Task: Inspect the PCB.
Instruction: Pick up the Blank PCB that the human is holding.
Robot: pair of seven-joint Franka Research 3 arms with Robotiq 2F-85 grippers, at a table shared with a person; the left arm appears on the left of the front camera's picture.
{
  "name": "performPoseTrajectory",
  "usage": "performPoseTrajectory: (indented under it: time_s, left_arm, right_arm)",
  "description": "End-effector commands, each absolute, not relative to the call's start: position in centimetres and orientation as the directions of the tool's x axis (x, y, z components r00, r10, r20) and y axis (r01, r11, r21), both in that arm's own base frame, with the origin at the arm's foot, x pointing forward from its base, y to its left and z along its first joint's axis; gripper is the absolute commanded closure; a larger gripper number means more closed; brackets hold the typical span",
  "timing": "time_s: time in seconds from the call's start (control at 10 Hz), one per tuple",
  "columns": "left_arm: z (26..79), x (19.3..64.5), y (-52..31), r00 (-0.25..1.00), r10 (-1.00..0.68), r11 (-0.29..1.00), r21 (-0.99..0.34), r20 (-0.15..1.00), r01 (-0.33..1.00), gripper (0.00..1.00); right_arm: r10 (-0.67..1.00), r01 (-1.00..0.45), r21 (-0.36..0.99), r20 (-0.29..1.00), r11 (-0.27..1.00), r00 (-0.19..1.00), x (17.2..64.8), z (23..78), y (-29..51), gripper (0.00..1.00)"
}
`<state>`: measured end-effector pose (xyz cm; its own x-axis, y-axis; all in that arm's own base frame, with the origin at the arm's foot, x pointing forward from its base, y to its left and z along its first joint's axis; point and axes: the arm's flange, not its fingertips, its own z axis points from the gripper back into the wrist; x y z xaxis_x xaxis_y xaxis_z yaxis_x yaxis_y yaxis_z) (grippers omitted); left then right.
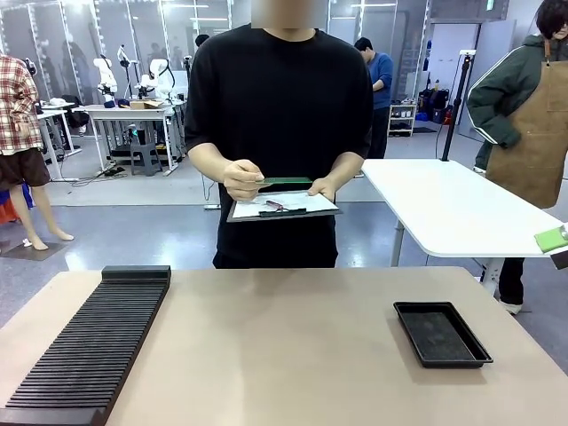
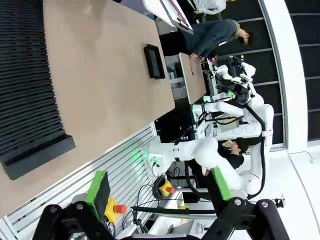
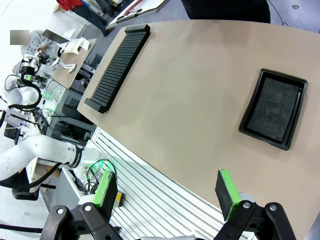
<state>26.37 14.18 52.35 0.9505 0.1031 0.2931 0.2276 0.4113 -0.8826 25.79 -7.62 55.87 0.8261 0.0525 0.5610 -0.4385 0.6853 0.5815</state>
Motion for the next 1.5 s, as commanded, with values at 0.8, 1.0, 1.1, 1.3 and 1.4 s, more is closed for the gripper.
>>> performPoseTrajectory:
  time_s: [0.8,1.0,1.1,1.3,1.4]
  left_arm:
    - [52.31,26.72,14.19,0.953,0.098,0.410,-0.884,0.288,0.225,0.00]
    - [52.31,26.72,14.19,0.953,0.098,0.410,-0.884,0.288,0.225,0.00]
    - [52.31,26.72,14.19,0.953,0.098,0.410,-0.884,0.288,0.225,0.00]
    - [52.31,26.72,14.19,0.953,0.098,0.410,-0.884,0.288,0.225,0.00]
    - [52.31,26.72,14.19,0.953,0.098,0.410,-0.884,0.288,0.225,0.00]
  right_arm:
    - [0.054,-0.443,0.585,0.563,0.679,0.825,25.79,55.96,-7.59,0.00]
    - [0.054,-0.443,0.585,0.563,0.679,0.825,25.79,55.96,-7.59,0.00]
    - [0.054,-0.443,0.585,0.563,0.679,0.825,25.79,55.96,-7.59,0.00]
    - [0.054,-0.443,0.585,0.563,0.679,0.825,25.79,55.96,-7.59,0.00]
    - [0.054,-0.443,0.585,0.563,0.679,0.825,25.79,55.96,-7.59,0.00]
